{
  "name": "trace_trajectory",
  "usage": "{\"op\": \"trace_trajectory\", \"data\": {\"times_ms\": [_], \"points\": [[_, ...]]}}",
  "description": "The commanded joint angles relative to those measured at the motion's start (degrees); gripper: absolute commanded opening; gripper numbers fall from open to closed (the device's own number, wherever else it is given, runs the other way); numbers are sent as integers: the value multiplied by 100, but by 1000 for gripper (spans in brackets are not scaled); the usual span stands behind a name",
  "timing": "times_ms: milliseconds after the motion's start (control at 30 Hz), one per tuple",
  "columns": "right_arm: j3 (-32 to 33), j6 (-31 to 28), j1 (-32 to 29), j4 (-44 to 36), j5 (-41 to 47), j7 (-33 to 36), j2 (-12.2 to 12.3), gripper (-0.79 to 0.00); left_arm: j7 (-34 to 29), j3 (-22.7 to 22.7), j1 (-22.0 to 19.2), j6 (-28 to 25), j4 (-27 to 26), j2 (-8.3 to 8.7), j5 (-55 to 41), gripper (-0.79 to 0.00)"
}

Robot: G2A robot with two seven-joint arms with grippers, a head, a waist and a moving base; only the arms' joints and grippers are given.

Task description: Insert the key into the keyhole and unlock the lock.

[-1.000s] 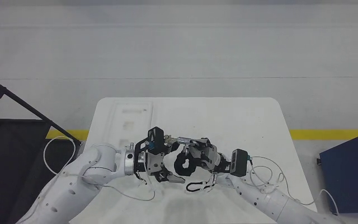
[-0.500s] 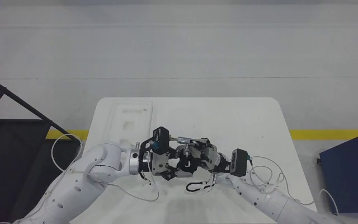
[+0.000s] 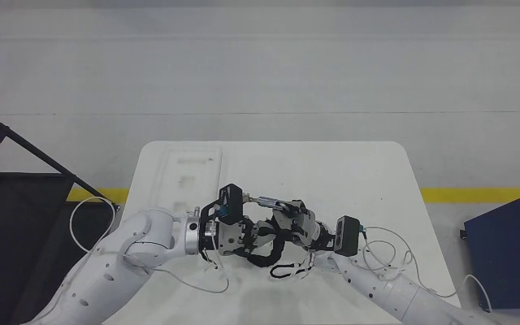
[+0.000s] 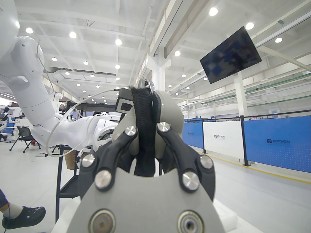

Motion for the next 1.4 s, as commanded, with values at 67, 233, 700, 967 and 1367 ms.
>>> {"op": "trace_trajectory", "data": {"times_ms": [67, 233, 700, 967, 1367], "points": [[0, 0, 0, 0, 0, 0, 0, -785, -53, -38, 38, 26, -22, -2, -25, -785], [0, 0, 0, 0, 0, 0, 0, -785, -61, -80, 90, 51, -15, -10, -132, -37], [965, 170, -567, -147, 35, 998, 270, -785, 481, -1245, 769, -187, 470, 146, -894, 0], [1689, -57, -926, -66, 119, 1949, 483, -785, 589, -1847, 1218, -347, 746, 232, -1728, 0], [2144, -269, -1125, -69, 595, 3739, 505, -785, 589, -1847, 1218, -347, 746, 232, -1728, 0]]}}
